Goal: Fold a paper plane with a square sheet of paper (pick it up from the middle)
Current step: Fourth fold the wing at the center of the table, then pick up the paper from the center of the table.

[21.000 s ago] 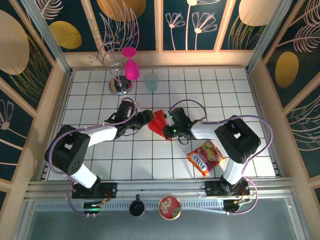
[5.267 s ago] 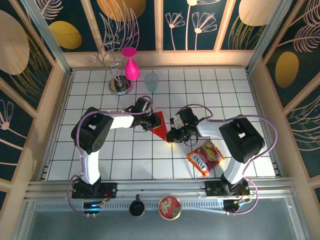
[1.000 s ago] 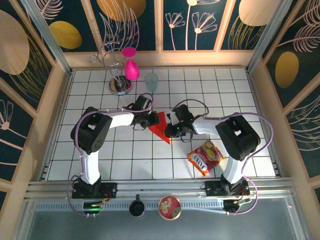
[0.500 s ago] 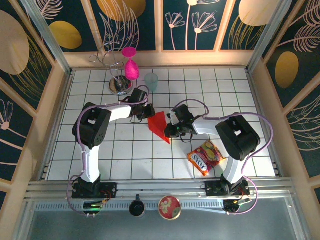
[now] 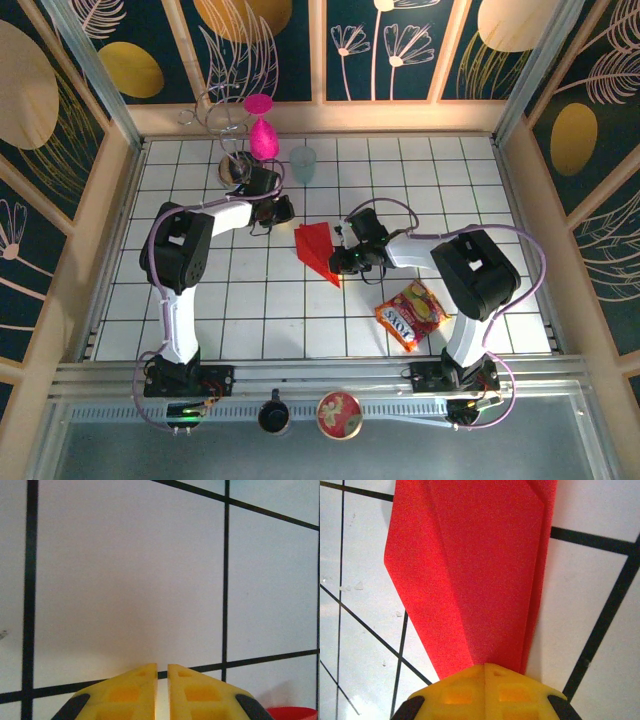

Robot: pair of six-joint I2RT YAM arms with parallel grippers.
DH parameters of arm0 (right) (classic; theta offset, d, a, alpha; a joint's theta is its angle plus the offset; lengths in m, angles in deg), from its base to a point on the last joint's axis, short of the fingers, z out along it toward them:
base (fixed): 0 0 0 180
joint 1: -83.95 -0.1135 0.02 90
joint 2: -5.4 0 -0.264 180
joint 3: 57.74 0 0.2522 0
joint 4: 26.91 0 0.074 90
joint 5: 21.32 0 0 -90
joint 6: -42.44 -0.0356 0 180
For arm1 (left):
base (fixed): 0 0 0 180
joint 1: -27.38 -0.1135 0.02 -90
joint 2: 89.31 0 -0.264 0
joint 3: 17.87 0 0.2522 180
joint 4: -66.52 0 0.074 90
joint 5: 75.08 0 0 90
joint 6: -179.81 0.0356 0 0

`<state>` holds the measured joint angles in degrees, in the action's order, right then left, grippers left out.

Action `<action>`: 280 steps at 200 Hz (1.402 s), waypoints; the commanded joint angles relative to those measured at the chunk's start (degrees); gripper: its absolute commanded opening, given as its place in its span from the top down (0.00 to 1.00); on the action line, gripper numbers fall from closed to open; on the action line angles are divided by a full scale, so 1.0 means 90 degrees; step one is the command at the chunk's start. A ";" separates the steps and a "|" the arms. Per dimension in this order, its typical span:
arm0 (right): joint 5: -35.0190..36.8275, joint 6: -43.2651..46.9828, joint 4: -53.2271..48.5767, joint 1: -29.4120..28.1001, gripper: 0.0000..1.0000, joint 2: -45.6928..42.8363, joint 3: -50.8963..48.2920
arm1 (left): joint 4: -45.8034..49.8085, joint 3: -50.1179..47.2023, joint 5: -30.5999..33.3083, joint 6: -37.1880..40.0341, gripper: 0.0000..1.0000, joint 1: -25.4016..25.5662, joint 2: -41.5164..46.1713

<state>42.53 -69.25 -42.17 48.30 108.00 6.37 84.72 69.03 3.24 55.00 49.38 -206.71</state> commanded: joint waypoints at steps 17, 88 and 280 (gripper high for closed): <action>-0.0547 -0.0768 0.0871 0.0240 0.81 -0.0664 0.0205 | -0.0777 -0.0985 -0.0674 -0.0794 0.82 0.0061 0.1165; -0.0578 -0.0920 0.1929 0.0835 0.62 -0.0715 -0.0239 | -0.2225 -0.2879 -0.1258 -0.2007 0.60 0.0065 0.2632; -0.1821 -0.0665 0.3055 0.1013 1.00 0.0279 0.0050 | -0.3528 -0.3674 -0.1899 -0.2785 0.47 0.0070 0.2914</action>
<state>26.97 -75.77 -17.62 56.67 113.07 5.80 55.06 35.72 -12.13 30.13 49.88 -182.93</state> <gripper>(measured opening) 0.049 0.527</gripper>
